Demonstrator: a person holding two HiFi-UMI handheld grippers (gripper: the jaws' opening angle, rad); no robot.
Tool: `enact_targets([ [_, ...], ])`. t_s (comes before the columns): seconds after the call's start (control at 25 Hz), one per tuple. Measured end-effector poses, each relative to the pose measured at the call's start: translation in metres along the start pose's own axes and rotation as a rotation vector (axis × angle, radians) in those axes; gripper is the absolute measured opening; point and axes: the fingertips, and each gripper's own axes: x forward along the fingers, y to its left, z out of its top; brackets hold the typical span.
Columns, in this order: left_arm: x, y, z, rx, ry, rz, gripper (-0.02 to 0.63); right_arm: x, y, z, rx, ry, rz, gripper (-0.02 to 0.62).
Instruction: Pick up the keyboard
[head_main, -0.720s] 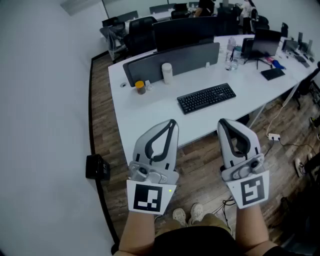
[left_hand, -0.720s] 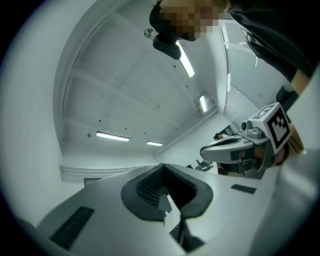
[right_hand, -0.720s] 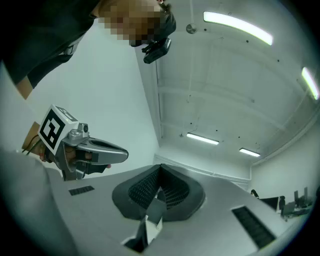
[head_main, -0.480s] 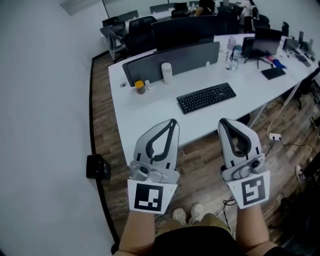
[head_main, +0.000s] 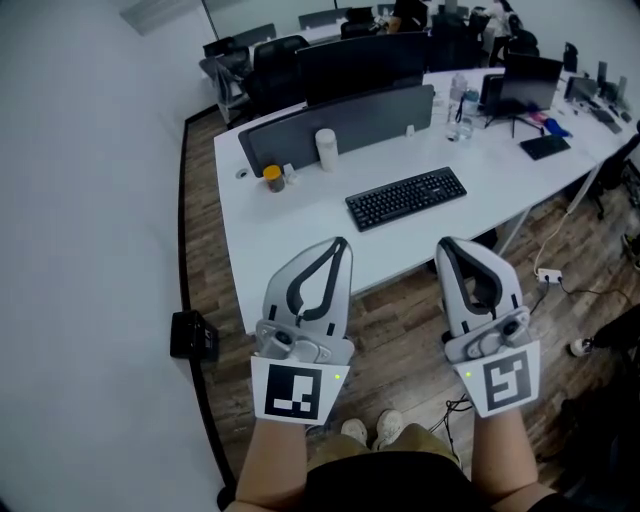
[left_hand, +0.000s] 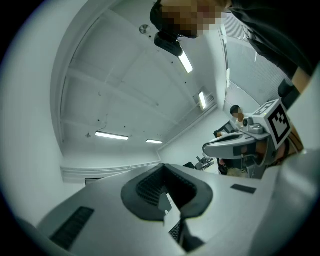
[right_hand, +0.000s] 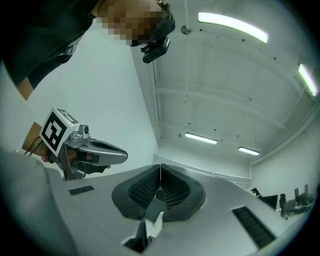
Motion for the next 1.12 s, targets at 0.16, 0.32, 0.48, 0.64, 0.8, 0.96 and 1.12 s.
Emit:
enact_targets([
  [0.16,0.005,-0.01,0.003,0.003,-0.005,0.014,0.009,-0.009,-0.01,-0.001,0.011,-0.015,0.004,0.031],
  [0.32,0.008,-0.02,0.004,0.004,-0.004,0.024,0.009,-0.022,-0.019,-0.004,0.023,-0.017,0.005,0.031],
  [0.48,0.011,-0.03,0.008,-0.015,-0.006,0.029,0.009,-0.033,-0.028,-0.007,0.038,-0.015,-0.001,0.031],
  [0.64,0.016,-0.038,0.01,0.03,0.0,0.009,0.009,-0.039,-0.034,-0.006,0.031,-0.018,-0.001,0.031],
  [0.8,0.024,-0.037,0.012,0.027,-0.014,0.014,0.009,-0.037,-0.041,-0.007,0.02,-0.021,0.0,0.031],
  [0.96,0.035,-0.035,0.006,0.023,-0.026,0.019,0.009,-0.033,-0.052,-0.013,0.009,-0.026,-0.008,0.031],
  [1.12,0.052,-0.03,-0.002,0.038,-0.024,0.017,0.009,-0.022,-0.063,-0.021,0.004,-0.023,-0.011,0.031],
])
